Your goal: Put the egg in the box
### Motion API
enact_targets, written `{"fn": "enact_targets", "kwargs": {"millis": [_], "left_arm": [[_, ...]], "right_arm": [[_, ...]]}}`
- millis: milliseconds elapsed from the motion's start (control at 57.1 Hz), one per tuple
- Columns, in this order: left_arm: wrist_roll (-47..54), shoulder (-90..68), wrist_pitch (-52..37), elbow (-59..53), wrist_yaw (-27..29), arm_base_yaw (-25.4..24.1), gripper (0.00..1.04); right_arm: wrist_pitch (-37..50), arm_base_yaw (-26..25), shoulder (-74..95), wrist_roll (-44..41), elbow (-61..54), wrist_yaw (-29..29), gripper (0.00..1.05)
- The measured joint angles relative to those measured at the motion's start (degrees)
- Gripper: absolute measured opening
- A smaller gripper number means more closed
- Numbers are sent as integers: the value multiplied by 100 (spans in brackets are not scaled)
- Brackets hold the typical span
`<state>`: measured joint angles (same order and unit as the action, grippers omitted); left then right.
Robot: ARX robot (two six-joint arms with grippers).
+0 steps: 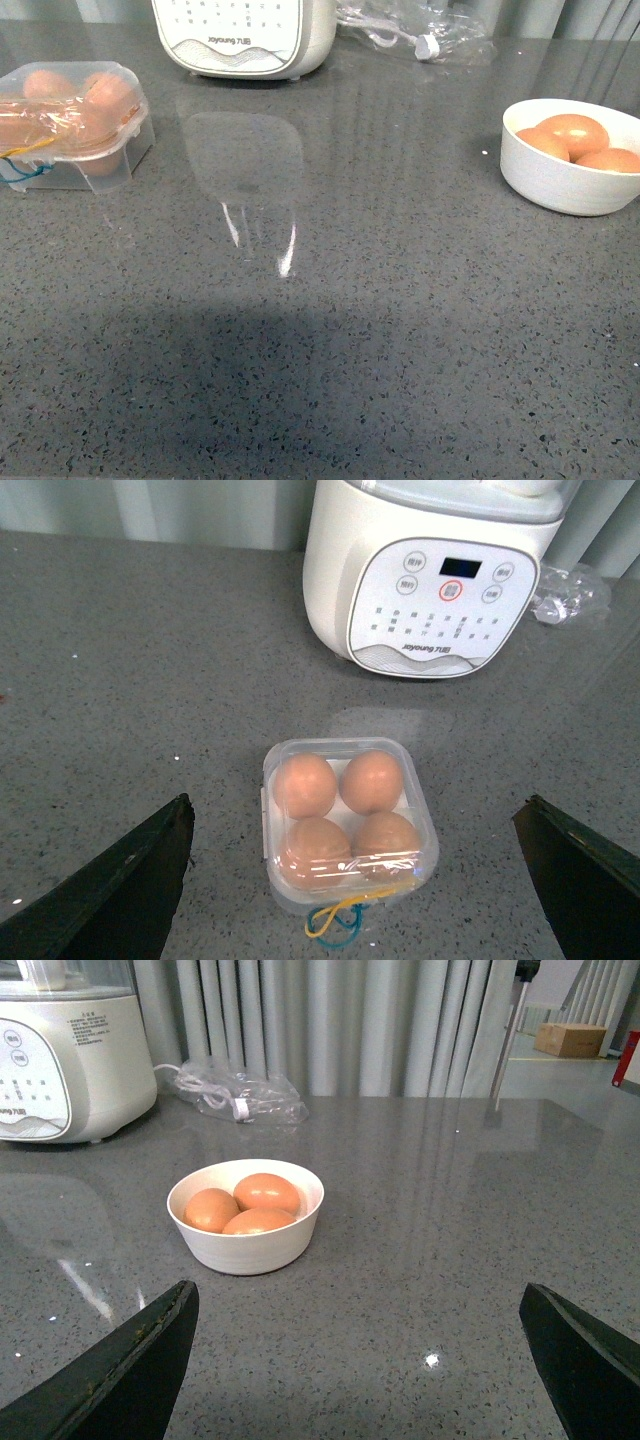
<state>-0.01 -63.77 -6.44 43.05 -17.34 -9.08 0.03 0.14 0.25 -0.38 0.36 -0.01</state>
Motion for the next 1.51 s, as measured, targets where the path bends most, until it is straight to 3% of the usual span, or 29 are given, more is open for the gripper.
{"fn": "enact_targets", "kwargs": {"millis": [298,455,665,735,770,823,875,1068,1173,1296,1383,1506], "left_arm": [[-28,1897,1545,-223,-706,-433,98],[122,2680,2245,-387,-1108,-1056,98],[426,3132,2828,-411,-2037,-2203,98],[557,3176,2863,-413,-2162,-2511,98],[400,3429,2271,-675,-1902,-2592,90],[223,3915,1464,-1279,-1408,-2404,78],[120,4336,1196,-1720,-1038,-2009,65],[33,5069,990,-2734,151,-774,21],[13,5298,918,-2977,479,-424,3],[-7,5532,857,-3294,863,-20,4],[-11,5678,846,-3456,1681,669,4],[-7,5816,787,-3630,1703,909,4]], "right_arm": [[0,0,0,0,0,0,97],[0,0,0,0,0,0,97],[0,0,0,0,0,0,97],[0,0,0,0,0,0,97],[0,0,0,-2,0,0,97],[0,0,0,0,0,0,97],[0,0,0,0,0,-2,97],[0,0,0,0,0,0,97],[0,0,0,0,0,-2,97],[0,0,0,0,0,0,97],[0,0,0,0,0,-2,97],[0,0,0,0,0,-2,97]]}}
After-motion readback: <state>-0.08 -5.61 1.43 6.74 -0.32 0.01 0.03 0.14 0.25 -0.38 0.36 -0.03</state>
